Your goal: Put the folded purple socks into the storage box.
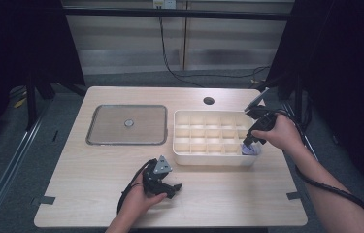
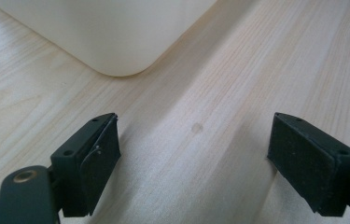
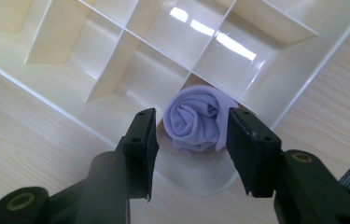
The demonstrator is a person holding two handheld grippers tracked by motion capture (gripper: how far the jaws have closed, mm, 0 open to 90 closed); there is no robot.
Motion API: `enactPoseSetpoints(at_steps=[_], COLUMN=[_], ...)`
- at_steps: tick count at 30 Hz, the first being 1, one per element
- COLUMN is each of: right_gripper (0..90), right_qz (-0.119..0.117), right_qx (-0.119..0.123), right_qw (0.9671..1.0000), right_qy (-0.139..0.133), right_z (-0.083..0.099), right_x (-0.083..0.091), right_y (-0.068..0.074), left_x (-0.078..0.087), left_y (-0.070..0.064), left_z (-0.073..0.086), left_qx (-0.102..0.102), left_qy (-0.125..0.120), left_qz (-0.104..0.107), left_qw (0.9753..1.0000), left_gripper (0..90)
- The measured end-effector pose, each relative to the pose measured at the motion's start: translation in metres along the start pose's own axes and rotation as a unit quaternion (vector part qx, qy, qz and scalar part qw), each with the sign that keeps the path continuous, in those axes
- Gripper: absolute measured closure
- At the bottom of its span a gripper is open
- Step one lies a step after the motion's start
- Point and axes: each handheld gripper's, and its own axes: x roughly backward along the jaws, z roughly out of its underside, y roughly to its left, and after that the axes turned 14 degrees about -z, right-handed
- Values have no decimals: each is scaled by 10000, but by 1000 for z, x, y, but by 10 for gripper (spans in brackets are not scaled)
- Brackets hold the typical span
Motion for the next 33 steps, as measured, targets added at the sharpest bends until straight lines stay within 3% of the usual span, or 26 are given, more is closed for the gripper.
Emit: enactPoseSetpoints(at_steps=[21,33], right_gripper=[424,374], right_qz=[8,-9], right_qx=[243,545], right_qw=[9997,9985], right_qy=[45,-14], right_z=[4,11], right_x=[0,1], right_y=[13,29], left_x=[0,0], left_y=[0,0], left_z=[0,0], left_qx=[2,3], left_qy=[-2,-2], left_qz=[0,-3], left_qw=[10000,10000], left_gripper=[161,162])
